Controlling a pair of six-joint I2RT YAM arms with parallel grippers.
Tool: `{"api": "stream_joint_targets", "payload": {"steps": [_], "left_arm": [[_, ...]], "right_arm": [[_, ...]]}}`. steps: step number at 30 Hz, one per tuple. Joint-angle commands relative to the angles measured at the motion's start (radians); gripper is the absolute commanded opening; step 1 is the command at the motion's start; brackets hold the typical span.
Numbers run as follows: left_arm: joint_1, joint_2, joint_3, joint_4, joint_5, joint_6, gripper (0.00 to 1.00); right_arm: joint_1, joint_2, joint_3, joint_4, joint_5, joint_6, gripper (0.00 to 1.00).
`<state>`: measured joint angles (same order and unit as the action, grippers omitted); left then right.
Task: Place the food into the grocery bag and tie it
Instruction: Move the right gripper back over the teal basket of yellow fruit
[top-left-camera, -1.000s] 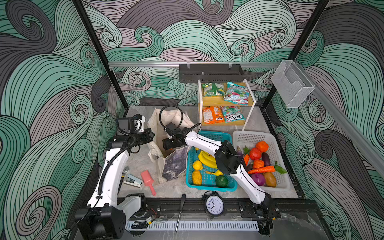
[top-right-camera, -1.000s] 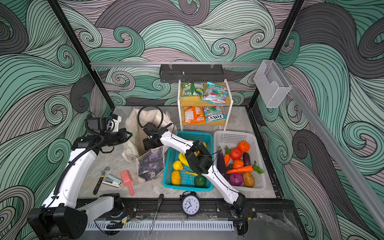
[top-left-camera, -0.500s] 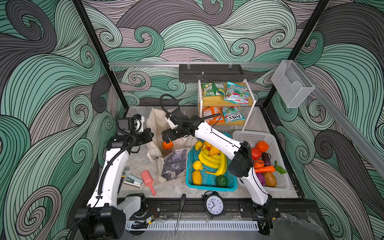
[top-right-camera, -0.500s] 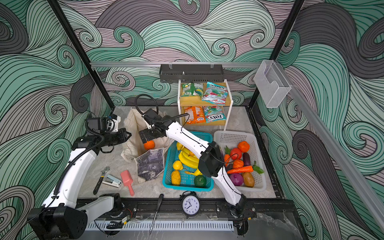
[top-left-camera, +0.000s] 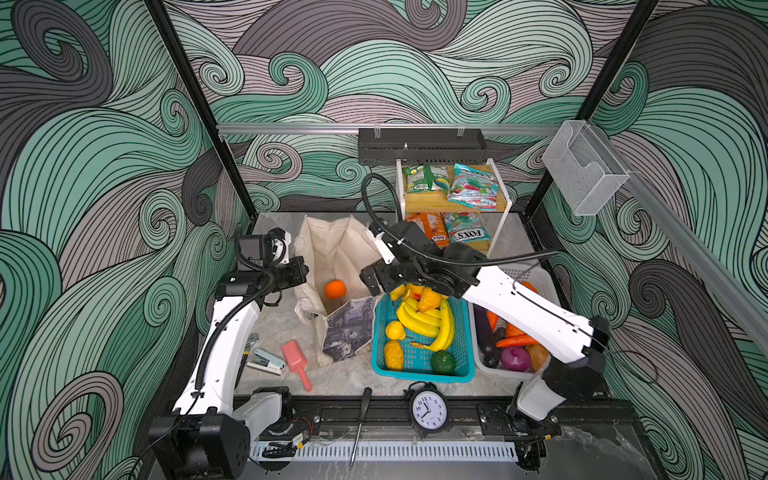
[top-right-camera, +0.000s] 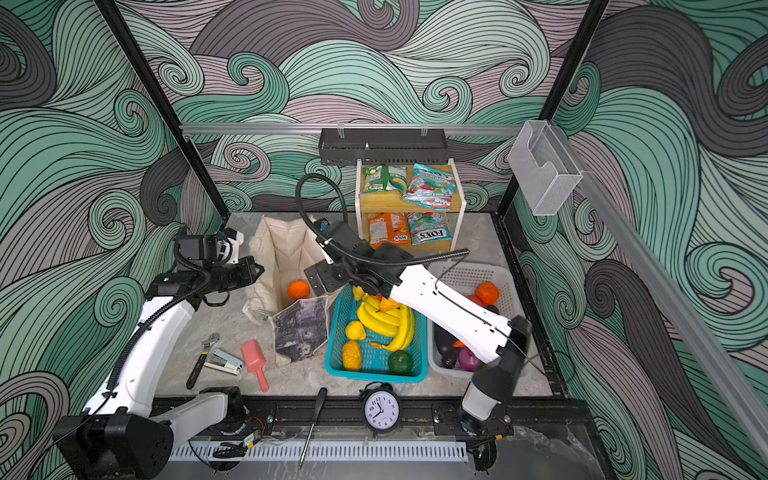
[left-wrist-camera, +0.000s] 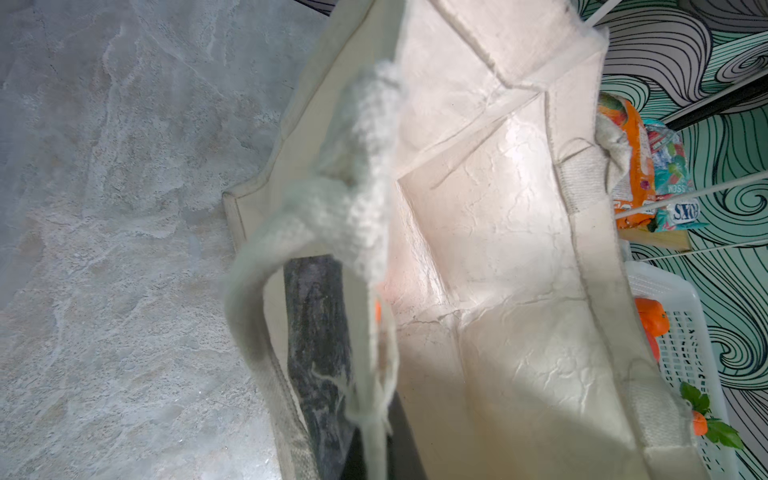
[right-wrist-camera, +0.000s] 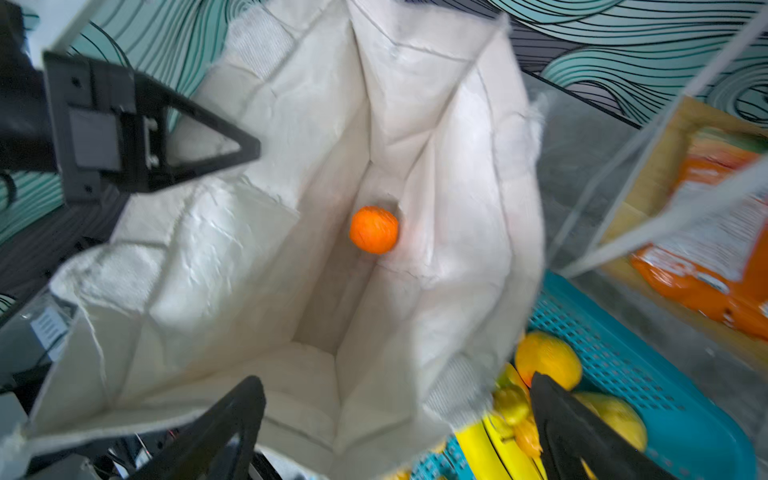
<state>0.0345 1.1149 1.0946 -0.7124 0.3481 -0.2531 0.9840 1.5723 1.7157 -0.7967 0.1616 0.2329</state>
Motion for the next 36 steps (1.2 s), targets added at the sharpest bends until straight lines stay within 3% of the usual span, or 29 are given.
{"api": "stream_joint_targets", "payload": {"steps": [1,5,9,15,25,29,36], "left_arm": [[-0.008,-0.023,-0.002,0.012,-0.021,0.006,0.00],[-0.009,-0.027,-0.002,0.012,-0.024,0.006,0.00],[-0.010,-0.024,0.000,0.008,-0.018,0.007,0.00],[-0.012,-0.035,-0.002,0.010,-0.023,0.008,0.00],[-0.018,-0.032,-0.003,0.013,-0.016,0.014,0.00],[-0.019,-0.028,-0.004,0.011,-0.015,0.015,0.00],[-0.024,-0.030,-0.004,0.009,-0.028,0.014,0.00]], "right_arm": [[-0.002,-0.225,-0.241,0.189,0.099,-0.050,1.00],[-0.021,-0.432,-0.430,0.212,0.194,-0.041,1.00],[-0.031,-0.560,-0.567,0.186,0.180,-0.072,1.00],[-0.077,-0.677,-0.766,0.162,0.122,0.021,1.00],[-0.110,-0.624,-0.892,0.224,-0.121,0.106,1.00],[-0.110,-0.573,-0.878,0.198,-0.073,0.150,1.00],[-0.108,-0.531,-0.921,0.255,-0.163,0.213,0.94]]}}
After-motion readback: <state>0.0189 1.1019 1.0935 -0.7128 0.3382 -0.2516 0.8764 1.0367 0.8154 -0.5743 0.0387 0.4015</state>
